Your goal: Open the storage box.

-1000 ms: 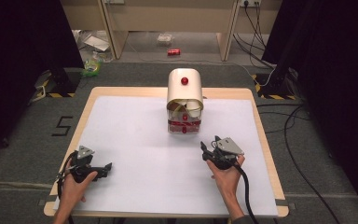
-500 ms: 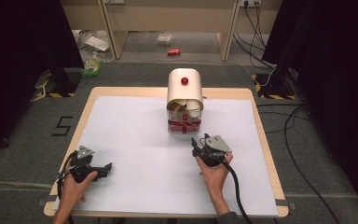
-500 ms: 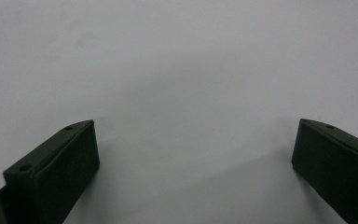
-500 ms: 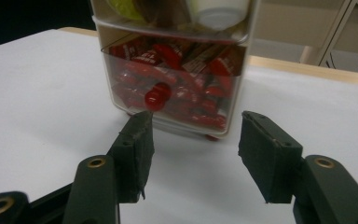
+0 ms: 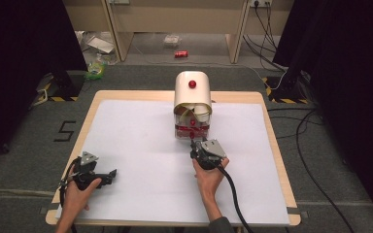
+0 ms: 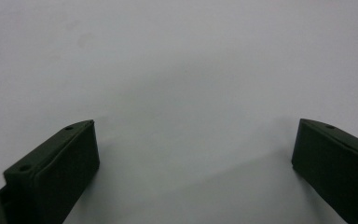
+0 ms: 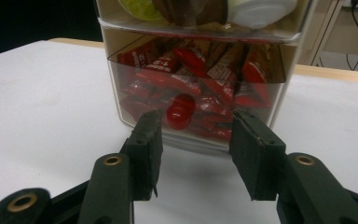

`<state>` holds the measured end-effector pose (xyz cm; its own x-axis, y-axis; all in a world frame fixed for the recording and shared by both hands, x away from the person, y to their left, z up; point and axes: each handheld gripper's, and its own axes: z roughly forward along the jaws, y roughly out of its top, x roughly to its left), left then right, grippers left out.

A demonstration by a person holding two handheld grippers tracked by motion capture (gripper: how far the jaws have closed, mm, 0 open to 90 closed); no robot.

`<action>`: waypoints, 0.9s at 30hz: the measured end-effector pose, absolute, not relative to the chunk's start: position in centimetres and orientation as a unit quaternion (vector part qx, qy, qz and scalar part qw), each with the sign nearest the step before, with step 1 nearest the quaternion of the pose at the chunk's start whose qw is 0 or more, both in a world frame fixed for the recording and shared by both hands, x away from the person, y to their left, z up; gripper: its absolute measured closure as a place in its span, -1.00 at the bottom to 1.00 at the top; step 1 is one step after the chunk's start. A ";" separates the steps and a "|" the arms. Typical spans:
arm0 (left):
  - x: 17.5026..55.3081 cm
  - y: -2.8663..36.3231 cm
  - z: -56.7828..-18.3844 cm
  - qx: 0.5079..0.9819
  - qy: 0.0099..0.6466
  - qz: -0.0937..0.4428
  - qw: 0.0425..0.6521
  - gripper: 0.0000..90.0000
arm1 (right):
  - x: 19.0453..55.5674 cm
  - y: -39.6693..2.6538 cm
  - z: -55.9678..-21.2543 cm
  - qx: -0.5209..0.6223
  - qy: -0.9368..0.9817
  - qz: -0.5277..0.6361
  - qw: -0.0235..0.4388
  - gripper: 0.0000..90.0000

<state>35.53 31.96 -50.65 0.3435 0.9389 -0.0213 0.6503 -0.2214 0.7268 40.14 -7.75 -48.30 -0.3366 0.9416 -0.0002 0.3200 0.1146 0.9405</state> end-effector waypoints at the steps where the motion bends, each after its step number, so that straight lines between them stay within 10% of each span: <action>1: 35.5 31.9 -50.6 0.750 0.530 0.220 0.329 -1.00 | 40.3 -7.6 -48.4 0.469 0.669 0.469 0.335 0.22; 27: 35.5 31.9 -50.6 0.750 0.529 0.220 0.330 -1.00 | 41.7 -4.5 -49.2 0.482 0.661 0.437 0.374 0.59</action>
